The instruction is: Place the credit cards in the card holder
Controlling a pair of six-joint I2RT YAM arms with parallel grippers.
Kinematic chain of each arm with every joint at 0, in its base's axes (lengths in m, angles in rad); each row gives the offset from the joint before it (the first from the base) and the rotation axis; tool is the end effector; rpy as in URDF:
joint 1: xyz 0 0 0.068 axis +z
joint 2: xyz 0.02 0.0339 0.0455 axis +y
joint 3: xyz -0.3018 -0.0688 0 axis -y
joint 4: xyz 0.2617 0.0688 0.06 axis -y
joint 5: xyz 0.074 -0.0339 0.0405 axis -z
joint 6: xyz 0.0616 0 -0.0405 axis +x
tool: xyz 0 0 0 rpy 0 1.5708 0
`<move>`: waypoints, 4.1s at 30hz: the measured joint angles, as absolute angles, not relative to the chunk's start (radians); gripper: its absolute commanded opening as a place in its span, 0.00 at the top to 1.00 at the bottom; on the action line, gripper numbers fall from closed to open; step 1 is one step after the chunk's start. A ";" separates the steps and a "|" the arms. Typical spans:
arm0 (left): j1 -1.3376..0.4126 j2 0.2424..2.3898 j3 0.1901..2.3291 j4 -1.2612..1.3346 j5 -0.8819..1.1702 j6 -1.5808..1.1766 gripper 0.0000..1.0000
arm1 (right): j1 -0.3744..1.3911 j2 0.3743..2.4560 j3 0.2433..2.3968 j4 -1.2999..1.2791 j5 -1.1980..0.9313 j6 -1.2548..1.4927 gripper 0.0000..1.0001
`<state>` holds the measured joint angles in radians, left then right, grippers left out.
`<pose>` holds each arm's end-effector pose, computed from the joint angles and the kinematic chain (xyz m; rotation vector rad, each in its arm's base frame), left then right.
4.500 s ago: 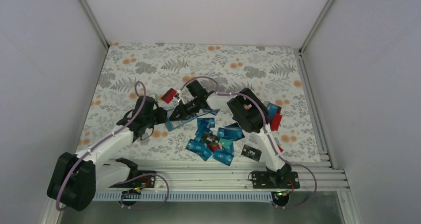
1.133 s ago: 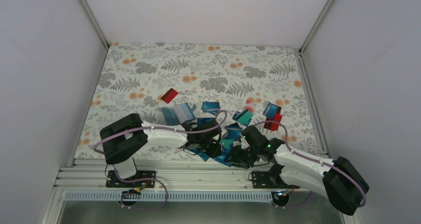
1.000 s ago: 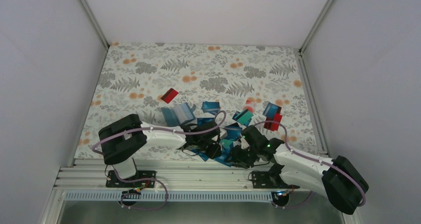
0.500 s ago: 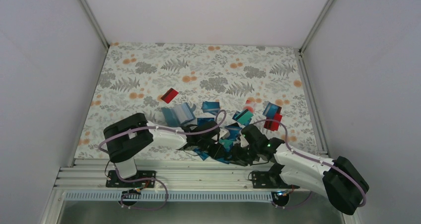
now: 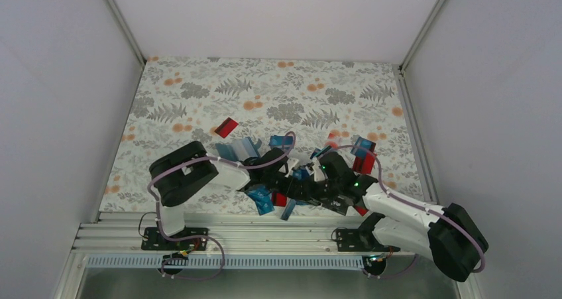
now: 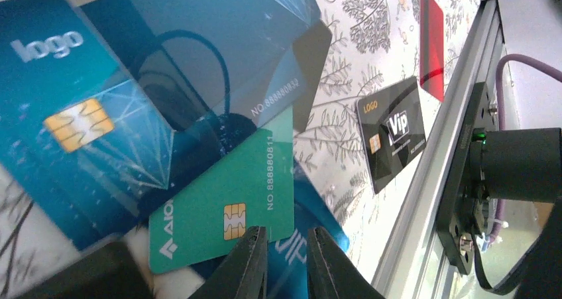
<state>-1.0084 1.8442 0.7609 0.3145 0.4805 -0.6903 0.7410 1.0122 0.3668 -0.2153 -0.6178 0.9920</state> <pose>0.1730 -0.3278 0.1116 0.6955 2.5878 -1.2797 0.1133 0.1520 0.1657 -0.0218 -2.8207 -1.3703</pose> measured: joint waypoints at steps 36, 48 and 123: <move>-0.946 1.289 0.623 -0.437 -0.027 -0.669 0.54 | 0.794 1.378 0.609 -0.261 -0.616 0.715 0.52; -0.920 1.401 0.622 -0.381 -0.033 -0.655 0.54 | 0.900 1.612 0.724 -0.168 -0.602 0.733 0.56; -0.850 1.227 1.097 -0.662 0.183 -0.398 0.98 | 0.719 1.309 0.835 -0.282 -0.632 0.312 0.25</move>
